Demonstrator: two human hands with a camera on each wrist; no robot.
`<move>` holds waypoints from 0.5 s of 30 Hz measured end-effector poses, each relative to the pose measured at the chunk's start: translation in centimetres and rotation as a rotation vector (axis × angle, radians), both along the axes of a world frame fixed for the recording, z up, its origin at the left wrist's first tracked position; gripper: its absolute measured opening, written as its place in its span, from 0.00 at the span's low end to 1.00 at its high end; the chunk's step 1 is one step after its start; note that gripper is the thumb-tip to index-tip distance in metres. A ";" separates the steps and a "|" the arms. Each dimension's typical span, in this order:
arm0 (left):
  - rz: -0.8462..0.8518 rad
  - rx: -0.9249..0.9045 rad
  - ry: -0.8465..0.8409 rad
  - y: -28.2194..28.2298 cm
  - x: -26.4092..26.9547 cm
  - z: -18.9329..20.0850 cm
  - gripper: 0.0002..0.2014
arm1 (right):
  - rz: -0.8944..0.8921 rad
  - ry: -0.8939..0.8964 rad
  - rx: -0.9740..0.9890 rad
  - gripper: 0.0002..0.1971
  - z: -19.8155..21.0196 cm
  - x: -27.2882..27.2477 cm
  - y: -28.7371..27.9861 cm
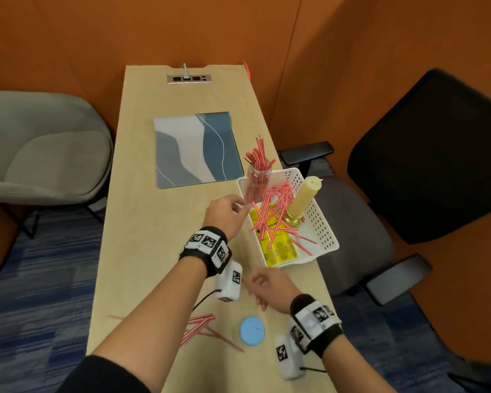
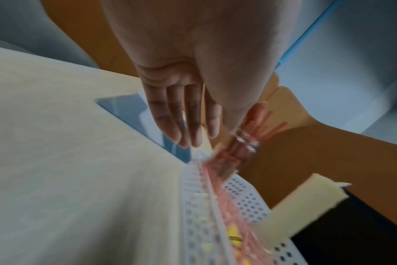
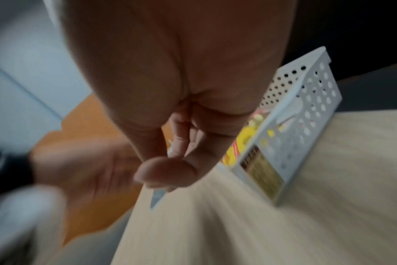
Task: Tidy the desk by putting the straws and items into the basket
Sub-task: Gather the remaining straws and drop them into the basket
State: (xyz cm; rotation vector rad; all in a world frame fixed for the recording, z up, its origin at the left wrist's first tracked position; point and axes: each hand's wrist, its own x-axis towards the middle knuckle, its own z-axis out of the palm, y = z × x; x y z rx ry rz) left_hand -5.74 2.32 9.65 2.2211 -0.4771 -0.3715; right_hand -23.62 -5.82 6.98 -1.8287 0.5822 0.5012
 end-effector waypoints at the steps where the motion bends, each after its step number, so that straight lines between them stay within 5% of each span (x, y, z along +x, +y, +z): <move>1: 0.036 0.017 0.014 1.4 0.1 -0.9 0.09 | -0.050 -0.026 0.023 0.04 0.9 0.5 -1.1; 5: 0.128 0.182 0.090 9.7 0.1 -4.2 0.04 | -0.287 -0.157 -0.012 0.05 3.5 3.7 -5.0; 9: 0.035 0.405 0.256 17.4 -2.3 -7.3 0.06 | -0.475 -0.189 -0.134 0.04 4.2 6.4 -5.6; 12: -0.045 0.474 0.340 20.6 -4.3 -9.1 0.06 | -0.250 -0.122 -0.296 0.04 1.7 6.8 -2.5; 15: -0.122 0.499 0.391 21.7 -5.6 -10.1 0.09 | 0.082 -0.036 -0.227 0.04 -2.4 5.3 3.0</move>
